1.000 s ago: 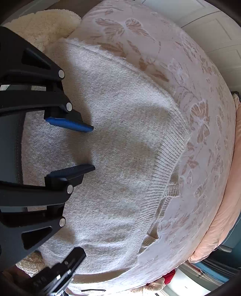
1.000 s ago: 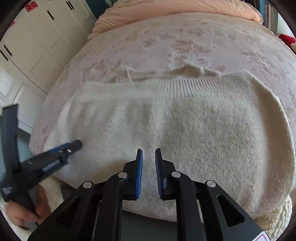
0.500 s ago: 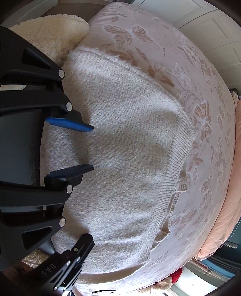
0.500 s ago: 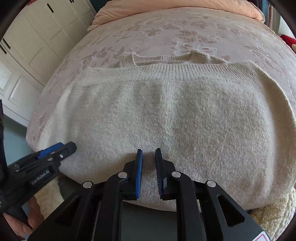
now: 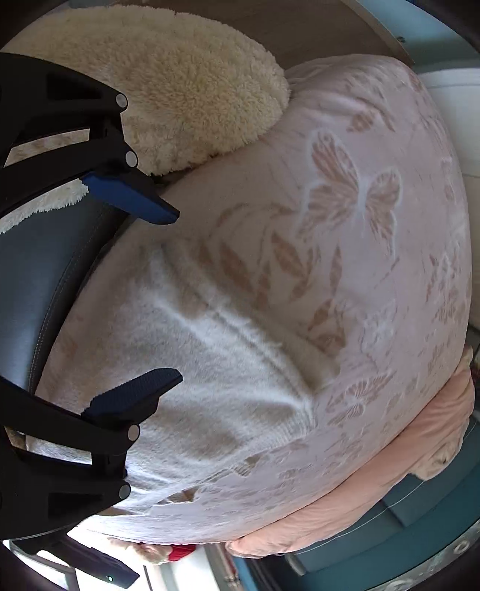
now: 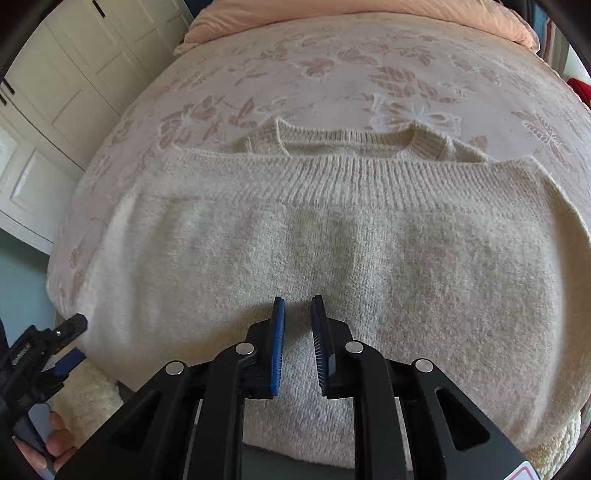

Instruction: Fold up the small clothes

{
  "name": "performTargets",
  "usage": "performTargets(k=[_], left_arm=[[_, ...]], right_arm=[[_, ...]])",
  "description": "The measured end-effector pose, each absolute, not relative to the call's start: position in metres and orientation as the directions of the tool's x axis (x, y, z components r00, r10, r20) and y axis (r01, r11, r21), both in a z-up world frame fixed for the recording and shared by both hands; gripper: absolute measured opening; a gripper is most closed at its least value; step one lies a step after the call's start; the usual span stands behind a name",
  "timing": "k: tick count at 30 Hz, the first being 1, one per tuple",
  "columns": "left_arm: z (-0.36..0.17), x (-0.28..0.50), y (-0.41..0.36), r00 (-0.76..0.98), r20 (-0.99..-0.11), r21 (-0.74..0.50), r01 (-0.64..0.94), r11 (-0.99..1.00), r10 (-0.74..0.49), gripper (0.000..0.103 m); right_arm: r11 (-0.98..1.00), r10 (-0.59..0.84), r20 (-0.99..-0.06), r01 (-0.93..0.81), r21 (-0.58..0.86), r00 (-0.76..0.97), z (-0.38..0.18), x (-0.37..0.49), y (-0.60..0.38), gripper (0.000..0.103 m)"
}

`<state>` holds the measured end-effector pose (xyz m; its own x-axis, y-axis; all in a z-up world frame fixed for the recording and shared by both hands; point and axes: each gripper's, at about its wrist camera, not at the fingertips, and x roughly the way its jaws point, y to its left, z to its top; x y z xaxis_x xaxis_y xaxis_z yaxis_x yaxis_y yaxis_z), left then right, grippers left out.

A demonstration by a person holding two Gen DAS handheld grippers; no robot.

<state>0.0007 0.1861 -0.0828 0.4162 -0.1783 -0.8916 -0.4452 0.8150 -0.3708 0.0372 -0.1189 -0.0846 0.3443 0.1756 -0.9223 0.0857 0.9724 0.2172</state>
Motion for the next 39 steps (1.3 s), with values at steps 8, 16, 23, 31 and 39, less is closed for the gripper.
performTargets(k=[8,16,23,31,39], left_arm=[[-0.112,0.013,0.191,0.384,-0.893,-0.416,-0.503,0.758,-0.235,0.077],[-0.04,0.018,0.148,0.485,-0.822,-0.467,-0.277,0.84,-0.297,0.022],[0.061,0.006,0.007,0.55,-0.705,-0.404,0.207,0.891,-0.448,0.021],[-0.014,-0.032,-0.152,0.33,-0.83,-0.243,0.513,0.823,-0.45,0.033],[-0.021,-0.057,-0.1,0.409,-0.844,-0.139,0.46,0.877,-0.348,0.085]], right_arm=[[0.982,0.155,-0.931,0.047,0.181,0.33,-0.092,0.043,-0.114,0.015],[0.971,0.207,-0.911,0.037,0.235,0.357,-0.093,0.04,-0.12,0.015],[0.911,0.31,-0.843,0.117,0.396,0.439,-0.063,0.01,-0.17,0.018],[0.802,0.127,-0.853,0.454,0.388,0.506,-0.048,-0.101,-0.326,0.034],[0.763,0.227,-0.792,0.401,0.506,0.567,-0.035,-0.122,-0.325,0.065]])
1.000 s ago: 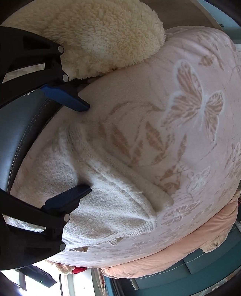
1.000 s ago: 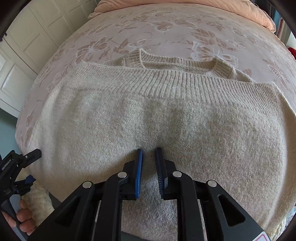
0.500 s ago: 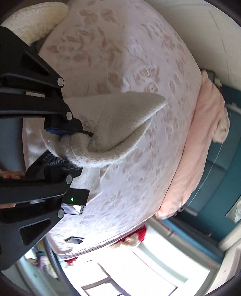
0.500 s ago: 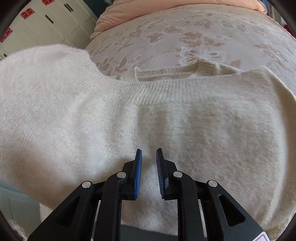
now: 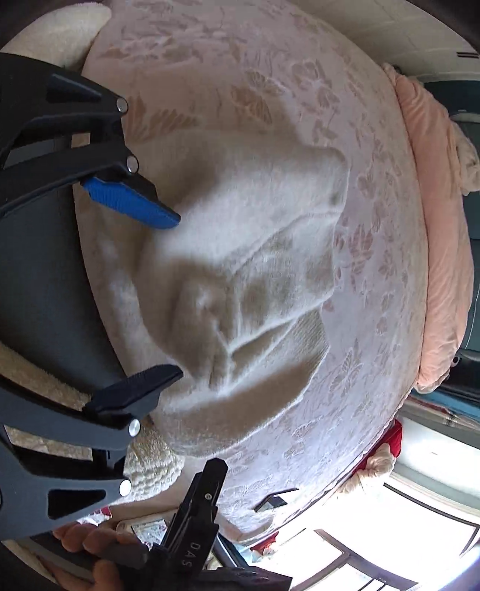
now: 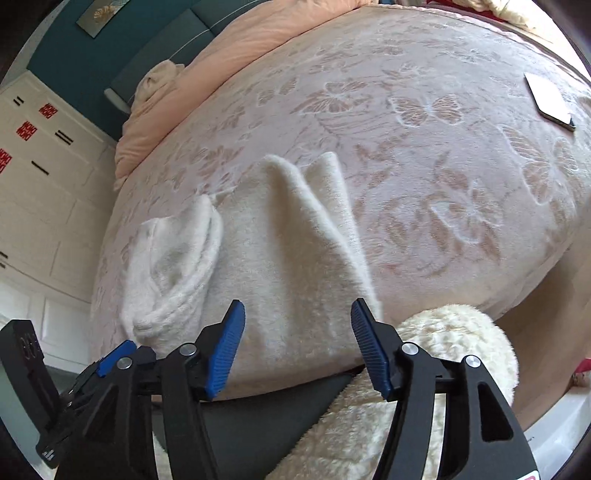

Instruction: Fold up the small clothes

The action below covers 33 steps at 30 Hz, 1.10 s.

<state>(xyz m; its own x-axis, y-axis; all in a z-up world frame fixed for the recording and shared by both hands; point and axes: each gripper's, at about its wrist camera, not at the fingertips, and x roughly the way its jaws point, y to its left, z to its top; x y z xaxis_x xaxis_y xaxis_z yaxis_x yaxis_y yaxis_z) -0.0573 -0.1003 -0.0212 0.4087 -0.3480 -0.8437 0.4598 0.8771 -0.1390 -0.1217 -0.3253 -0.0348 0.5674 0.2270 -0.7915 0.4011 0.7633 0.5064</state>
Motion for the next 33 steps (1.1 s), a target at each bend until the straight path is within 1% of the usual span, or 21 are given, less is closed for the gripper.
performTargets(k=[1,3,6,7,9,13,14,15,16,17,18,19,20,22,23,24,26,28,29,30,33], left_arm=[[-0.02,-0.059,-0.089,0.433,-0.845,-0.11,0.433,0.894,-0.314,0.089],[-0.025,-0.055,-0.064,0.429,-0.855,-0.115,0.392,0.913,-0.292,0.089],[-0.041,-0.047,-0.037,0.371,-0.893,-0.154,0.28,0.948,-0.254,0.089],[-0.047,-0.043,-0.033,0.346,-0.904,-0.165,0.257,0.952,-0.25,0.089],[-0.055,-0.039,-0.029,0.312,-0.92,-0.168,0.238,0.957,-0.239,0.089],[-0.066,-0.043,-0.038,0.265,-0.928,-0.188,0.273,0.944,-0.261,0.089],[-0.067,-0.043,-0.042,0.257,-0.931,-0.186,0.28,0.942,-0.26,0.089],[-0.07,-0.042,-0.043,0.252,-0.933,-0.183,0.279,0.942,-0.256,0.089],[-0.073,-0.041,-0.044,0.25,-0.935,-0.18,0.277,0.944,-0.252,0.084],[-0.075,-0.039,-0.044,0.251,-0.934,-0.182,0.275,0.944,-0.253,0.061],[-0.076,-0.037,-0.043,0.248,-0.933,-0.19,0.272,0.943,-0.26,0.048],[-0.074,-0.035,-0.041,0.247,-0.931,-0.203,0.266,0.942,-0.27,0.03],[-0.07,-0.034,-0.037,0.255,-0.923,-0.22,0.259,0.94,-0.286,0.023],[-0.059,-0.036,-0.039,0.271,-0.903,-0.256,0.286,0.923,-0.334,0.018],[-0.055,-0.038,-0.045,0.284,-0.899,-0.242,0.313,0.918,-0.334,0.014],[-0.053,-0.04,-0.053,0.292,-0.897,-0.226,0.341,0.913,-0.331,0.013],[-0.055,-0.042,-0.069,0.278,-0.905,-0.206,0.378,0.903,-0.323,0.013],[-0.063,-0.043,-0.082,0.251,-0.915,-0.201,0.393,0.897,-0.316,0.013],[-0.065,-0.044,-0.088,0.232,-0.921,-0.2,0.405,0.892,-0.312,0.013],[-0.067,-0.046,-0.092,0.22,-0.927,-0.193,0.412,0.89,-0.303,0.013],[-0.065,-0.05,-0.096,0.232,-0.934,-0.153,0.428,0.891,-0.272,0.013]], right_arm=[[0.764,0.262,-0.785,0.376,0.524,0.562,-0.036,-0.112,-0.317,0.067],[0.753,0.328,-0.763,0.333,0.567,0.557,-0.038,-0.092,-0.299,0.069],[0.731,0.398,-0.745,0.305,0.61,0.535,-0.043,-0.064,-0.277,0.074],[0.73,0.409,-0.749,0.306,0.611,0.521,-0.045,-0.057,-0.271,0.074],[0.754,0.386,-0.793,0.334,0.565,0.471,-0.05,-0.045,-0.259,0.074],[0.765,0.394,-0.815,0.34,0.547,0.424,-0.059,-0.029,-0.244,0.074],[0.773,0.396,-0.815,0.326,0.545,0.423,-0.06,-0.025,-0.241,0.065],[0.785,0.393,-0.818,0.311,0.536,0.419,-0.059,-0.021,-0.239,0.027],[0.789,0.387,-0.81,0.296,0.538,0.44,-0.051,-0.021,-0.239,0.022],[0.778,0.397,-0.771,0.264,0.57,0.498,-0.036,-0.025,-0.241,0.02],[0.765,0.406,-0.719,0.22,0.605,0.565,-0.017,-0.032,-0.246,0.019],[0.756,0.409,-0.664,0.175,0.631,0.626,0.004,-0.041,-0.253,0.018],[0.754,0.404,-0.619,0.138,0.643,0.673,0.025,-0.05,-0.261,0.018],[0.789,0.33,-0.598,0.134,0.6,0.73,0.053,-0.071,-0.276,0.018],[0.802,0.282,-0.607,0.164,0.574,0.743,0.056,-0.081,-0.287,0.018],[0.81,0.238,-0.63,0.207,0.549,0.739,0.049,-0.089,-0.299,0.018],[0.821,0.145,-0.735,0.334,0.463,0.663,0.008,-0.093,-0.326,0.018],[0.786,0.144,-0.835,0.451,0.423,0.531,-0.054,-0.098,-0.351,0.018],[0.761,0.168,-0.849,0.481,0.435,0.502,-0.076,-0.104,-0.357,0.019],[0.746,0.189,-0.842,0.484,0.458,0.506,-0.087,-0.109,-0.356,0.019],[0.75,0.181,-0.828,0.47,0.465,0.53,-0.085,-0.113,-0.349,0.022]])
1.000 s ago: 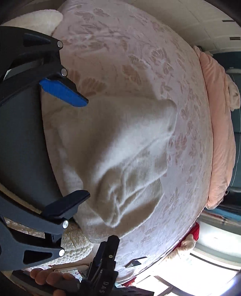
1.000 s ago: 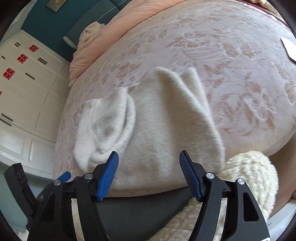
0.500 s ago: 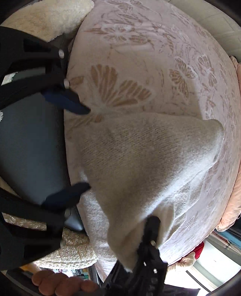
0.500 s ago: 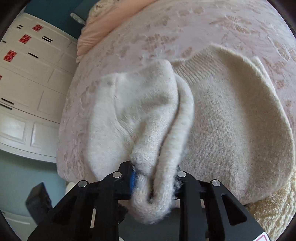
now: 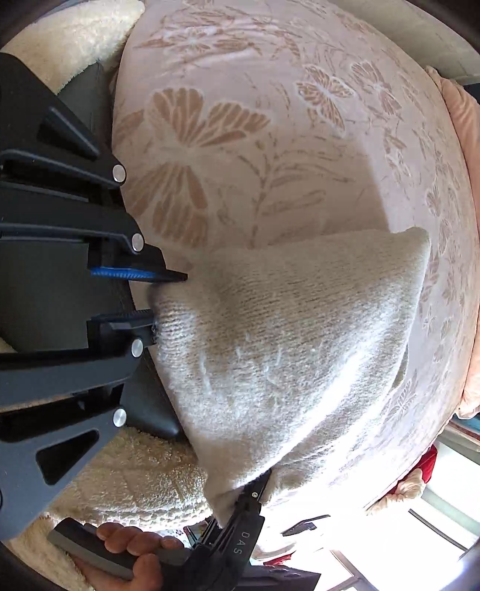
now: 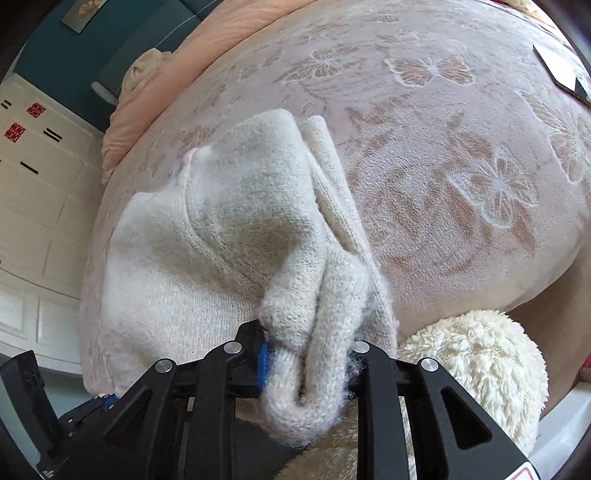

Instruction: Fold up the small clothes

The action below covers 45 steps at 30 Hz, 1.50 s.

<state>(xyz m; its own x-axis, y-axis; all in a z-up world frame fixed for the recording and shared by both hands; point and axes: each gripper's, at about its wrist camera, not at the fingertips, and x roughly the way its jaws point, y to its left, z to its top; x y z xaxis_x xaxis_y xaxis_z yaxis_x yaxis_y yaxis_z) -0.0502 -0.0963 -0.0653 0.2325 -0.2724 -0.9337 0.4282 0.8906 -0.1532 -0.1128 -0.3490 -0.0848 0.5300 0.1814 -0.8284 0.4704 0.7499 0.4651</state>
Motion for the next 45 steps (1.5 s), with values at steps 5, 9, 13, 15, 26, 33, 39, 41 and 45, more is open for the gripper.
performTargets(k=[5,9,13,15,26,33,39,41,45], left_arm=[[-0.059,-0.053,-0.091,0.243,-0.938,-0.129,0.414,0.901,-0.246,0.017],[-0.046,-0.061,-0.091,0.29,-0.932,-0.074,0.433,0.898,-0.216,0.024],[-0.038,-0.063,-0.093,0.323,-0.928,-0.029,0.438,0.898,-0.187,0.032],[-0.037,-0.064,-0.092,0.327,-0.928,-0.02,0.438,0.899,-0.18,0.034],[0.009,-0.054,-0.041,0.489,-0.853,-0.055,0.267,0.962,-0.184,0.063],[0.013,-0.032,0.005,0.517,-0.851,-0.047,0.107,0.993,-0.096,0.063],[0.006,-0.037,0.009,0.501,-0.859,-0.046,0.124,0.991,-0.102,0.068],[0.003,-0.037,0.005,0.492,-0.862,-0.062,0.137,0.989,-0.122,0.068],[0.001,-0.039,-0.013,0.49,-0.861,-0.048,0.187,0.981,-0.136,0.07]], right_arm=[[0.732,0.188,-0.822,0.481,0.482,0.537,-0.08,-0.115,-0.354,0.027],[0.722,0.184,-0.816,0.488,0.49,0.548,-0.072,-0.124,-0.359,0.033],[0.763,0.106,-0.838,0.497,0.414,0.535,-0.055,-0.13,-0.356,0.042],[0.782,0.059,-0.84,0.499,0.375,0.539,-0.044,-0.132,-0.353,0.044],[0.864,0.162,-0.714,0.252,0.436,0.681,0.035,-0.092,-0.288,0.043],[0.935,0.283,-0.883,0.097,0.341,0.375,-0.078,-0.033,-0.189,0.043],[0.921,0.252,-0.824,0.135,0.365,0.507,-0.023,-0.054,-0.212,0.041],[0.921,0.142,-0.804,0.221,0.322,0.577,-0.003,-0.073,-0.245,0.046],[0.847,0.019,-0.843,0.439,0.299,0.537,-0.015,-0.1,-0.324,0.055]])
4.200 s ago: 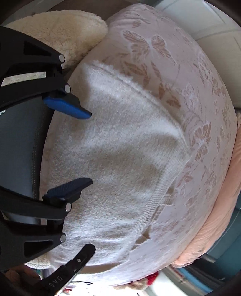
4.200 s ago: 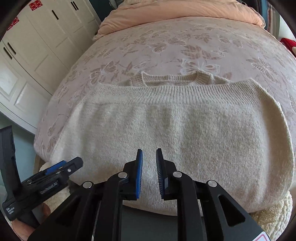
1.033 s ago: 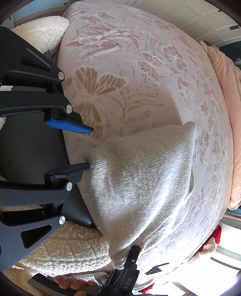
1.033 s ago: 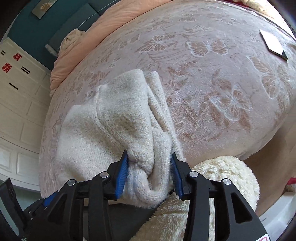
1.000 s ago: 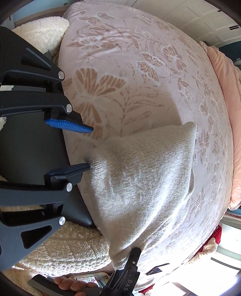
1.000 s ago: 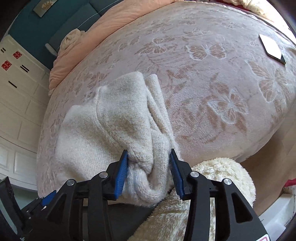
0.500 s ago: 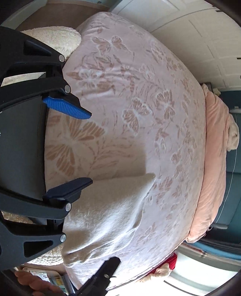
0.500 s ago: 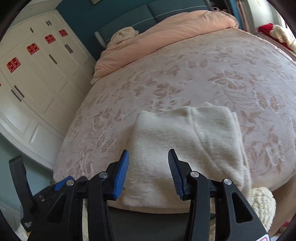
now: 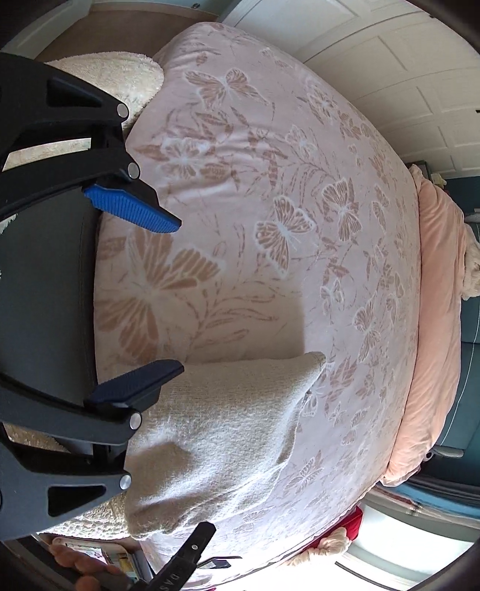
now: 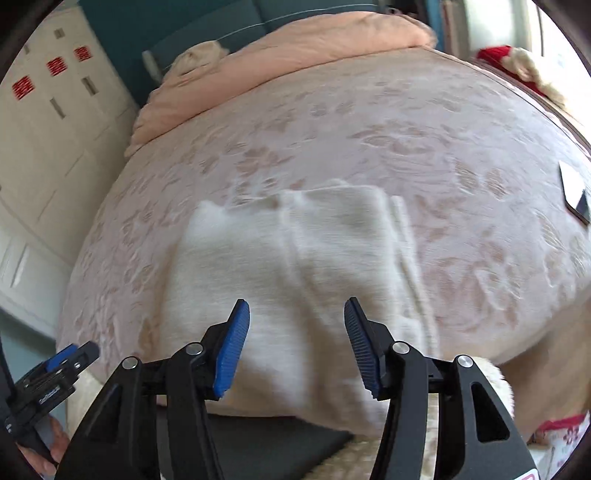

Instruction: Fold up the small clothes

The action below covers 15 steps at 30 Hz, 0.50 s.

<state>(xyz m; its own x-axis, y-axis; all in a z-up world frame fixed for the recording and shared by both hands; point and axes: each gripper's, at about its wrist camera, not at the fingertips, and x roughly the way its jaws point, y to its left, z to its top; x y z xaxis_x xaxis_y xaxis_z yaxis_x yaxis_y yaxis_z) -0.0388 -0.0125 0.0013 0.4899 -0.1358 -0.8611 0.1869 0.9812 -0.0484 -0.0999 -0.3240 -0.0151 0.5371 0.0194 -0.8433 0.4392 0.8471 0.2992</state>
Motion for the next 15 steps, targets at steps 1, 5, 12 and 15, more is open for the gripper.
performTargets(k=[1,5,12,15], left_arm=[[0.001,-0.04,-0.019,0.492,-0.859,-0.04,0.205,0.978,-0.138,0.073],[0.001,-0.046,-0.042,0.486,-0.86,-0.023,0.268,0.963,-0.156,0.077],[0.008,-0.054,-0.064,0.521,-0.842,0.044,0.325,0.945,-0.14,0.082],[0.002,-0.051,-0.068,0.505,-0.853,0.047,0.324,0.945,-0.131,0.082]], right_arm=[[0.817,0.039,-0.853,0.475,0.327,0.521,-0.024,-0.105,-0.338,0.056],[0.749,0.173,-0.86,0.503,0.431,0.479,-0.069,-0.103,-0.355,0.065],[0.781,0.139,-0.741,0.388,0.49,0.657,-0.015,-0.104,-0.35,0.021],[0.807,0.107,-0.83,0.439,0.394,0.548,-0.051,-0.093,-0.364,0.021]])
